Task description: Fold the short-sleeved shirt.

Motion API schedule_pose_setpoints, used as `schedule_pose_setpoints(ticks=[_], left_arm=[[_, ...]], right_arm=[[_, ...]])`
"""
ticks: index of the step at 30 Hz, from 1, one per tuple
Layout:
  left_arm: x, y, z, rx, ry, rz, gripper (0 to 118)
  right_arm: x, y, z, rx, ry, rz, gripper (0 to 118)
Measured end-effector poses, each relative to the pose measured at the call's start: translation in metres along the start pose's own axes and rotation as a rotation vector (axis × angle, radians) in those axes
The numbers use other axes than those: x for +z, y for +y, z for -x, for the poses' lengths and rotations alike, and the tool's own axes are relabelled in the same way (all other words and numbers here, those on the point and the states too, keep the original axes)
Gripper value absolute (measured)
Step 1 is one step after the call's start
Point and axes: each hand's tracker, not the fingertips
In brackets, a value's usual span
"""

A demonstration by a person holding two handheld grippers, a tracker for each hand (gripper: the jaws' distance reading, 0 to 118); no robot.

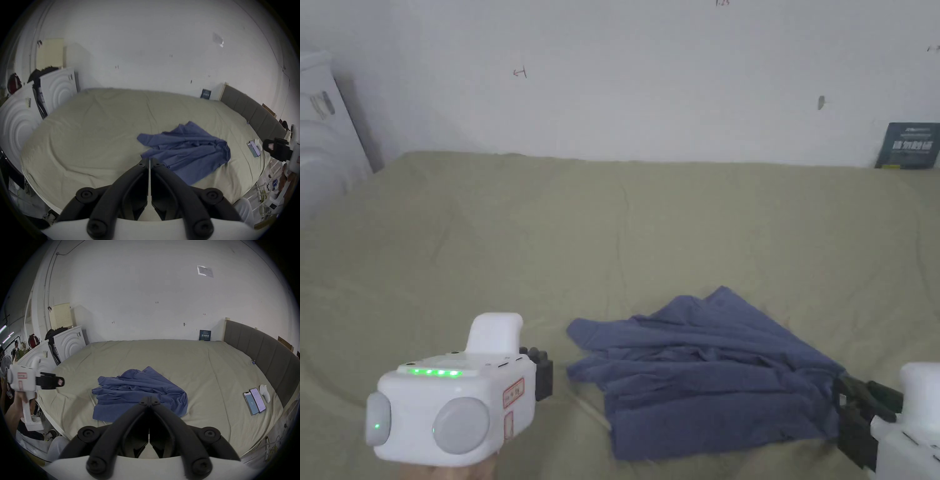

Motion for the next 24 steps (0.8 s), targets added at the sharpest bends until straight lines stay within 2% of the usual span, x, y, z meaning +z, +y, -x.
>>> schedule_pose_setpoints(ticks=[1, 2, 3, 4, 5, 6, 9, 11, 14, 15, 16, 17, 18, 19, 20, 22, 24], left_arm=[[-0.017, 0.005, 0.001, -0.014, -0.005, 0.048, 14], [-0.035, 0.010, 0.000, -0.020, -0.011, 0.083, 54], [-0.048, 0.013, -0.002, -0.032, 0.001, 0.102, 107], [-0.068, 0.015, -0.003, -0.044, 0.023, 0.144, 117], [-0.081, 0.008, -0.004, -0.002, 0.021, 0.192, 116], [-0.101, 0.016, -0.005, -0.075, -0.008, 0.106, 116], [-0.146, -0.002, -0.009, -0.050, 0.035, 0.214, 116], [-0.163, 0.014, -0.015, -0.080, 0.070, 0.267, 116], [-0.182, 0.004, -0.023, -0.124, 0.084, 0.343, 112], [-0.180, 0.001, -0.024, -0.114, 0.039, 0.337, 94], [-0.174, -0.003, -0.025, -0.080, -0.015, 0.304, 68], [-0.164, -0.004, -0.030, -0.131, 0.058, 0.255, 59], [-0.159, -0.006, -0.033, -0.154, 0.015, 0.247, 26], [-0.151, -0.007, -0.038, -0.155, 0.044, 0.228, 11], [-0.147, -0.008, -0.036, -0.173, 0.043, 0.206, 8], [-0.142, -0.015, -0.035, -0.113, -0.040, 0.296, 8], [-0.146, -0.013, -0.028, -0.110, -0.025, 0.275, 8]], right_arm=[[-0.005, 0.000, -0.002, -0.003, 0.002, 0.012, 1], [-0.010, -0.001, -0.004, -0.004, 0.005, 0.022, 1], [-0.014, -0.001, -0.005, -0.005, 0.004, 0.028, 1], [-0.019, -0.001, -0.006, -0.004, 0.001, 0.035, 1], [-0.025, -0.002, -0.008, -0.004, -0.002, 0.049, 1], [-0.029, -0.003, -0.010, -0.006, -0.002, 0.059, 1], [-0.042, -0.006, -0.016, -0.005, -0.004, 0.087, 1], [-0.049, -0.008, -0.019, 0.001, -0.011, 0.107, 1], [-0.058, -0.009, -0.022, 0.006, -0.009, 0.125, 1], [-0.061, -0.010, -0.023, 0.011, -0.010, 0.131, 1], [-0.063, -0.010, -0.023, 0.018, -0.009, 0.136, 1], [-0.066, -0.009, -0.022, 0.025, -0.007, 0.140, 1], [-0.070, -0.009, -0.021, 0.031, -0.005, 0.145, 1], [-0.074, -0.007, -0.020, 0.035, 0.002, 0.148, 1], [-0.078, -0.006, -0.018, 0.036, 0.011, 0.151, 1], [-0.087, 0.000, -0.011, 0.048, 0.025, 0.155, 1], [-0.098, 0.007, 0.000, 0.088, 0.045, 0.152, 1]])
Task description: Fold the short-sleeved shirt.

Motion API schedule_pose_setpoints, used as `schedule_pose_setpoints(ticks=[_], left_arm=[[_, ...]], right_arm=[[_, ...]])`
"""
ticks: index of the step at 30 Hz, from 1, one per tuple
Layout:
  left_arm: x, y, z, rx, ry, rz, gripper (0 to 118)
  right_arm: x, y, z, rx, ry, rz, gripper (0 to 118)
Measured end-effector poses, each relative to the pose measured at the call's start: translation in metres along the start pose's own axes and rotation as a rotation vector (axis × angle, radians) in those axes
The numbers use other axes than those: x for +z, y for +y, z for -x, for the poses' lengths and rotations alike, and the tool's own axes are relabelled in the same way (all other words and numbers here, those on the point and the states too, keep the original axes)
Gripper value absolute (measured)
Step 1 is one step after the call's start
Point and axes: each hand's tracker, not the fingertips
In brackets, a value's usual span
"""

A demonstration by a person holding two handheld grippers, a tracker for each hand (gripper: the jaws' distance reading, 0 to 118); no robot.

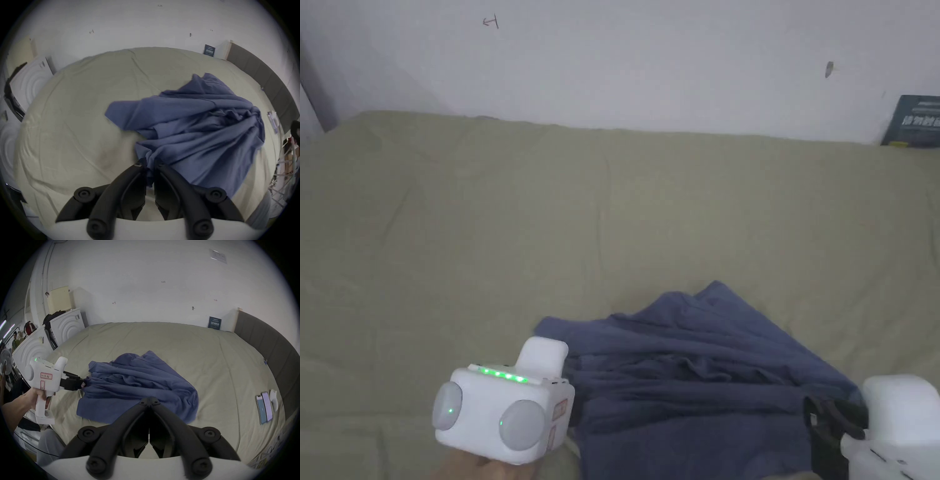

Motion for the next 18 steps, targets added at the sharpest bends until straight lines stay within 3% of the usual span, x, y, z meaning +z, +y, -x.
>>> schedule_pose_setpoints(ticks=[4, 11, 13, 16, 17, 18], left_arm=[[0.001, -0.006, 0.010, 0.105, -0.070, -0.018, 8], [0.000, -0.004, 0.018, 0.117, -0.088, -0.055, 8], [-0.002, -0.006, 0.022, 0.142, -0.110, -0.063, 8], [-0.003, -0.010, 0.026, 0.149, -0.128, -0.065, 8], [-0.003, -0.009, 0.027, 0.155, -0.136, -0.066, 8], [-0.003, -0.009, 0.030, 0.171, -0.151, -0.068, 8]], right_arm=[[-0.036, 0.032, 0.022, 0.067, 0.051, 0.013, 1], [-0.143, 0.106, 0.081, 0.303, 0.137, 0.104, 1], [-0.173, 0.122, 0.102, 0.372, 0.119, 0.126, 1], [-0.214, 0.140, 0.125, 0.434, 0.155, 0.168, 2], [-0.227, 0.144, 0.130, 0.465, 0.141, 0.175, 16], [-0.238, 0.147, 0.136, 0.503, 0.135, 0.172, 42]])
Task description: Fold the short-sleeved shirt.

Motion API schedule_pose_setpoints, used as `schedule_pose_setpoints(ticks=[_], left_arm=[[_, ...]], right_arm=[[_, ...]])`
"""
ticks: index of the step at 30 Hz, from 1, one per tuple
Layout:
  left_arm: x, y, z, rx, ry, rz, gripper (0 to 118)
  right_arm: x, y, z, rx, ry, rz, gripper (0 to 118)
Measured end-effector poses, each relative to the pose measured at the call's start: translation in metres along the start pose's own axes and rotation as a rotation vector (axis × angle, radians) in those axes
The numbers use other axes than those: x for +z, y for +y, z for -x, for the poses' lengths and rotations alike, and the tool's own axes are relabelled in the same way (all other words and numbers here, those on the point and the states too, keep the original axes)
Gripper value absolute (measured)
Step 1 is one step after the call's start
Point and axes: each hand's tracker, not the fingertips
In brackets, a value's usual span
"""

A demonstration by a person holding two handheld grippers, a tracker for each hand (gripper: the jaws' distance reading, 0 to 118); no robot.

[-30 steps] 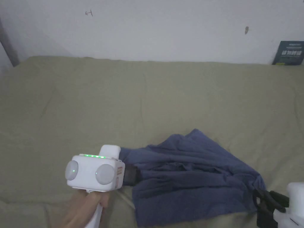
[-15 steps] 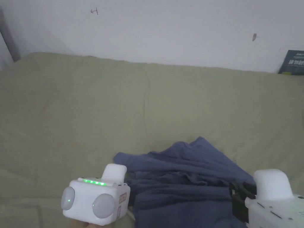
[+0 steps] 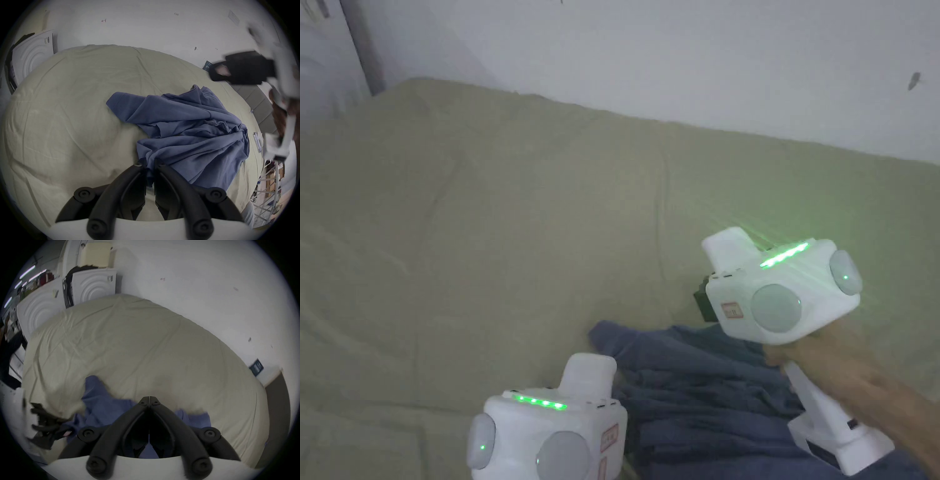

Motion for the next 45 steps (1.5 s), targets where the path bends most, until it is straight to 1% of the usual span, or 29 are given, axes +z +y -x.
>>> schedule_pose_setpoints(ticks=[1, 2, 3, 4, 8, 10, 11, 12, 13, 14, 15, 16, 17, 18, 20, 21, 22, 24, 25, 27, 28, 31, 34, 37, 38, 39, 42, 44, 45], left_arm=[[0.000, 0.000, 0.003, 0.015, -0.010, -0.002, 8], [0.000, 0.000, 0.004, 0.029, -0.018, -0.004, 8], [-0.001, 0.000, 0.005, 0.026, -0.021, -0.001, 8], [-0.002, -0.001, 0.006, 0.027, -0.023, -0.002, 8], [-0.004, -0.002, 0.008, 0.040, -0.036, -0.006, 8], [-0.004, -0.003, 0.009, 0.044, -0.040, -0.004, 8], [-0.004, -0.002, 0.009, 0.045, -0.041, -0.003, 8], [-0.004, -0.002, 0.009, 0.045, -0.042, -0.001, 8], [-0.005, -0.001, 0.009, 0.044, -0.042, 0.004, 8], [-0.005, -0.001, 0.009, 0.045, -0.041, 0.006, 8], [-0.005, -0.001, 0.009, 0.046, -0.040, 0.008, 8], [-0.006, 0.000, 0.008, 0.046, -0.038, 0.011, 8], [-0.007, 0.000, 0.007, 0.042, -0.034, 0.016, 8], [-0.006, 0.001, 0.006, 0.037, -0.026, 0.018, 8], [-0.002, 0.004, 0.002, 0.035, -0.016, 0.026, 8], [0.003, 0.005, 0.001, 0.042, -0.013, 0.025, 8], [0.008, 0.007, 0.000, 0.043, -0.015, 0.025, 8], [0.020, 0.010, -0.004, 0.046, -0.001, 0.015, 8], [0.027, 0.013, -0.006, 0.048, 0.001, 0.008, 8], [0.042, 0.019, -0.012, 0.048, 0.012, -0.011, 8], [0.049, 0.022, -0.015, 0.043, 0.019, -0.019, 8], [0.075, 0.033, -0.024, 0.008, 0.063, -0.055, 8], [0.105, 0.047, -0.028, -0.011, 0.108, -0.109, 8], [0.142, 0.067, -0.026, -0.007, 0.153, -0.180, 8], [0.155, 0.074, -0.025, -0.007, 0.171, -0.203, 8], [0.168, 0.080, -0.025, -0.010, 0.188, -0.229, 8], [0.205, 0.096, -0.026, -0.003, 0.207, -0.290, 8], [0.232, 0.108, -0.028, 0.000, 0.202, -0.334, 8], [0.247, 0.111, -0.033, -0.003, 0.207, -0.358, 8]], right_arm=[[-0.009, 0.004, 0.001, 0.030, 0.005, 0.005, 59], [-0.021, 0.007, 0.002, 0.055, -0.010, 0.045, 59], [-0.032, 0.008, 0.003, 0.075, 0.028, 0.100, 103], [-0.037, 0.007, 0.005, 0.103, 0.029, 0.129, 118], [-0.061, -0.002, 0.012, 0.211, 0.040, 0.216, 118], [-0.069, -0.008, 0.016, 0.213, 0.036, 0.228, 118], [-0.074, -0.010, 0.016, 0.195, 0.038, 0.250, 117], [-0.077, -0.012, 0.015, 0.155, 0.077, 0.276, 112], [-0.075, -0.012, 0.011, 0.103, 0.124, 0.281, 94], [-0.070, -0.010, 0.009, 0.026, 0.219, 0.305, 66], [-0.062, -0.010, 0.009, -0.017, 0.273, 0.283, 42], [-0.053, -0.011, 0.012, 0.033, 0.225, 0.248, 4], [-0.048, -0.012, 0.018, 0.089, 0.201, 0.245, 4], [-0.043, -0.013, 0.018, 0.074, 0.181, 0.251, 4], [-0.027, -0.018, 0.015, 0.070, 0.211, 0.251, 4], [-0.014, -0.020, 0.013, 0.071, 0.187, 0.213, 4], [0.002, -0.018, 0.010, 0.056, 0.141, 0.165, 3], [0.035, -0.019, -0.008, -0.034, 0.143, 0.116, 4], [0.052, -0.020, -0.016, -0.042, 0.133, 0.097, 3], [0.094, -0.020, -0.035, -0.043, 0.054, 0.039, 3], [0.114, -0.022, -0.046, -0.058, 0.037, 0.021, 3], [0.174, -0.030, -0.083, -0.119, -0.038, -0.033, 4], [0.239, -0.049, -0.117, -0.180, -0.133, -0.099, 3], [0.300, -0.075, -0.147, -0.263, -0.228, -0.168, 3], [0.319, -0.083, -0.156, -0.291, -0.240, -0.170, 4], [0.337, -0.091, -0.163, -0.316, -0.236, -0.185, 4], [0.384, -0.112, -0.174, -0.343, -0.315, -0.246, 4], [0.412, -0.123, -0.178, -0.365, -0.336, -0.288, 3], [0.423, -0.125, -0.179, -0.380, -0.325, -0.296, 4]])
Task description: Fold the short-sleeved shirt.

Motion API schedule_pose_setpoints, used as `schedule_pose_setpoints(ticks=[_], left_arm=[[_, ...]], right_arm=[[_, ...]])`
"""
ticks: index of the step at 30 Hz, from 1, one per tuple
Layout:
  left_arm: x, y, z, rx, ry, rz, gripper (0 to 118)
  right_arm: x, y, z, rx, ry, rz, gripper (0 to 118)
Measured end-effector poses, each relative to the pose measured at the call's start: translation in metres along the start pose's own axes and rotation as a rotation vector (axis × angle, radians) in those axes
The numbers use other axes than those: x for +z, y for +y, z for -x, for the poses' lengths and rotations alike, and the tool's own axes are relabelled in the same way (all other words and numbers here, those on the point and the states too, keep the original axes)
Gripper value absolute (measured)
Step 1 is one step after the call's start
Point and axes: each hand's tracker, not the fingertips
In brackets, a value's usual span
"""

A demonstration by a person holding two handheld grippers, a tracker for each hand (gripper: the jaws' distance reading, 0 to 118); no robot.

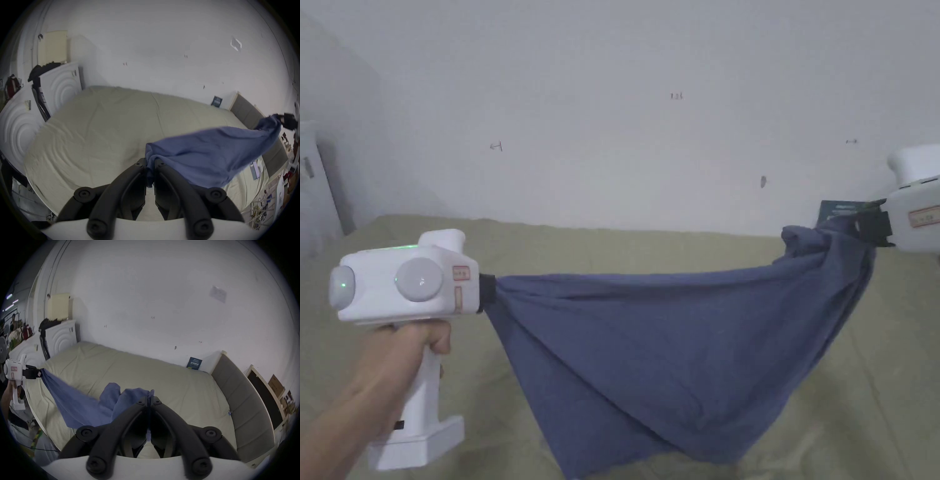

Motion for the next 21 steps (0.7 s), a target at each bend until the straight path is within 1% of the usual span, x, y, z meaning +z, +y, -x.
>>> schedule_pose_setpoints(ticks=[2, 4, 7, 10, 11, 15, 21], left_arm=[[0.024, 0.019, -0.004, -0.029, 0.016, -0.059, 8], [0.047, 0.035, -0.008, -0.037, 0.020, -0.111, 8], [0.077, 0.061, -0.016, -0.070, 0.039, -0.168, 8], [0.104, 0.085, -0.022, -0.105, 0.064, -0.220, 8], [0.112, 0.093, -0.023, -0.101, 0.067, -0.228, 8], [0.136, 0.121, -0.024, -0.093, 0.082, -0.280, 8], [0.153, 0.148, -0.026, -0.097, 0.098, -0.318, 8]], right_arm=[[0.018, 0.004, -0.007, -0.040, -0.009, -0.034, 4], [0.034, 0.009, -0.008, -0.047, -0.023, -0.069, 4], [0.051, 0.021, -0.009, -0.069, -0.007, -0.110, 4], [0.069, 0.037, -0.006, -0.052, -0.030, -0.158, 4], [0.075, 0.043, -0.005, -0.057, -0.036, -0.181, 4], [0.091, 0.066, -0.008, -0.102, -0.031, -0.234, 3], [0.099, 0.096, -0.008, -0.094, -0.043, -0.270, 4]])
